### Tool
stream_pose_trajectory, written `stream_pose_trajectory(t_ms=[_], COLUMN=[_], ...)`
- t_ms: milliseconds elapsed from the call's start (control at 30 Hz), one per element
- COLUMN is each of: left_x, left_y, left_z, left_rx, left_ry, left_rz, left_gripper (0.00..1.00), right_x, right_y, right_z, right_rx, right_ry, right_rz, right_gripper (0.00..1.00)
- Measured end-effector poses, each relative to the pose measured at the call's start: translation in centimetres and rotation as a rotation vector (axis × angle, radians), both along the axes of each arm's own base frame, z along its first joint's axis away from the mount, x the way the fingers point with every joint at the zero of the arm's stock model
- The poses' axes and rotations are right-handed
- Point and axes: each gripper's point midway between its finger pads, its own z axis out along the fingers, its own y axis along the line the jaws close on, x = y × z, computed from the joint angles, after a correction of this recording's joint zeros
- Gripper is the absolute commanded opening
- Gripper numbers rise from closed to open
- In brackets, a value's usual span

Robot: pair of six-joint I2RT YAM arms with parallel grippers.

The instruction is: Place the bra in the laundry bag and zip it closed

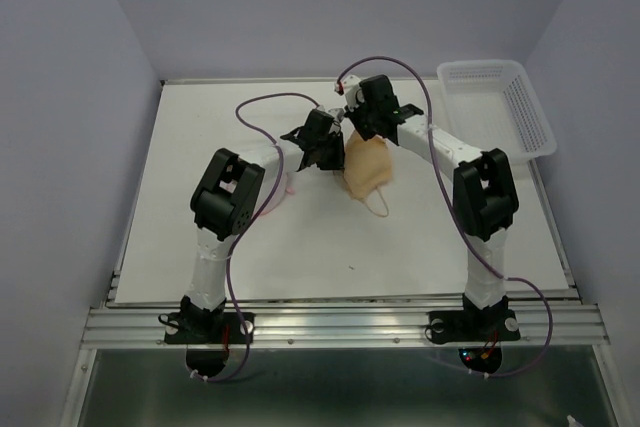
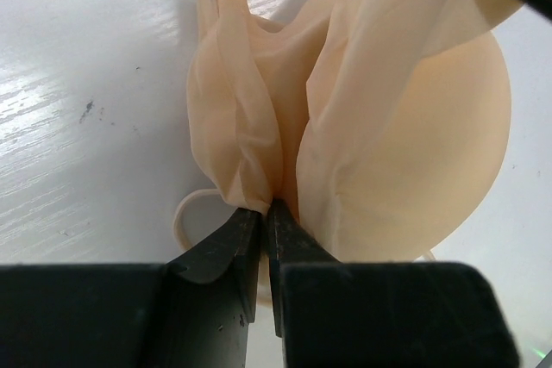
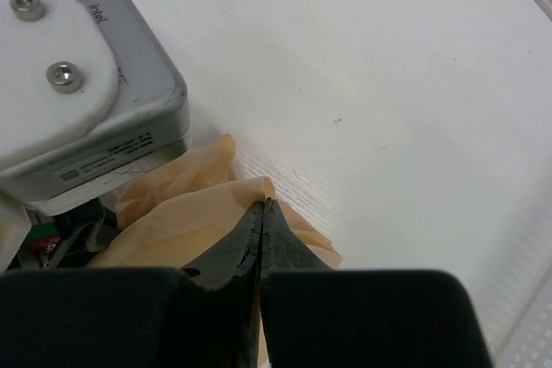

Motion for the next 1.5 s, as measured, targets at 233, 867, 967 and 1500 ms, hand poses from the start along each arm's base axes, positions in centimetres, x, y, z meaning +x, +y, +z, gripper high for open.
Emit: stream_pose_trajectory(t_ms=[233,867,967,1500], left_x=[-0.1,1.0,1.1,2.1], left_y=[-0.1,0.1,0.4,5.6], left_z=[0.0,0.8,0.7,10.1], left_rx=[-0.003,-0.008,0.002,0.065], left_ry=[0.001,-0.016,-0.012,-0.162], left_rz=[-0.006,0.028,0.045,0.234], left_gripper=[0.12,0.45,0.47,0.99], right_x=[1.3,2.0,1.9,1.4], right_y=[-0.2,-0.9,-1.0,-1.9], right_z=[1.1,-0.9,-1.1,4.0], right_rx=[0.03,0.036,0.04,0.158], right_ry=[-0.029,-0.002,0.007,-0.043], right_rz=[-0.043,-0.096,-0.104,-0.205], right_gripper=[0.01,0.48,0.53,1.0])
